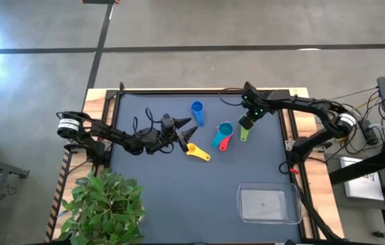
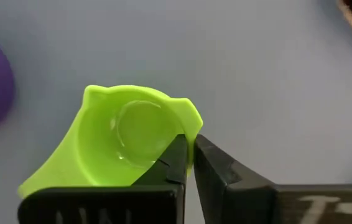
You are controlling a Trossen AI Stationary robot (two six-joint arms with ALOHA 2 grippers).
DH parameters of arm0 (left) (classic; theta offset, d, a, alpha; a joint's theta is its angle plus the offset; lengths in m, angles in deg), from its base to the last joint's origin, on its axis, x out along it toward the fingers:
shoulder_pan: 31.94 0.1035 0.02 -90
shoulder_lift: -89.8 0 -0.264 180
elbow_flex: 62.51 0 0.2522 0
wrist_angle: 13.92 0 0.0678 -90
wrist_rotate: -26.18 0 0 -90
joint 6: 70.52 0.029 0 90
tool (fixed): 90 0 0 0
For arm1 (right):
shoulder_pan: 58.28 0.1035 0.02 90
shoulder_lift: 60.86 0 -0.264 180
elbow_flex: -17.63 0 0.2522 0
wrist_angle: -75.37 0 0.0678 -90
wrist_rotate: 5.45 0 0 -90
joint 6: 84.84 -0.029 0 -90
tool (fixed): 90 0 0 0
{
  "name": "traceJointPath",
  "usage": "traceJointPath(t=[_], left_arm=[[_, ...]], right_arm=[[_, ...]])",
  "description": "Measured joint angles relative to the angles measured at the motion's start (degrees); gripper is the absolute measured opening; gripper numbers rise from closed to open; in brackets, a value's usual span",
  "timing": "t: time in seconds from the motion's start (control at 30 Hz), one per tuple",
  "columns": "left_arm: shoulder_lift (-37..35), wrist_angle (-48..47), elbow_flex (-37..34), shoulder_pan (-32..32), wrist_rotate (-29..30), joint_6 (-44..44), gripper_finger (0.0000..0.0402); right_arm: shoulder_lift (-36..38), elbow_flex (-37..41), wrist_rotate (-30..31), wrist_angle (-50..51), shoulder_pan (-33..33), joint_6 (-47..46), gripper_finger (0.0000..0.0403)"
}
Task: Nest measuring cups in basket
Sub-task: Stack the green measuring cup on top of the light blue measuring cup
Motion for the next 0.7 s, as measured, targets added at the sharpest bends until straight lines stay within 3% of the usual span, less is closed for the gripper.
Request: traceJointPath(t=[0.23, 0.43, 0.7], left_arm=[[0.00, 0.02, 0.00, 0.00, -0.01, -0.05, 0.0232], [0.00, 0.04, 0.00, 0.00, 0.01, -0.05, 0.0232], [0.00, 0.04, 0.00, 0.00, 0.01, -0.05, 0.0232]], right_arm=[[9.33, -0.50, -4.54, 4.08, 0.00, -3.71, 0.0009], [16.54, -0.74, -17.97, -0.99, 0.46, -12.45, 0.0009], [14.29, -0.20, -19.39, -8.83, 4.53, -19.53, 0.0009]])
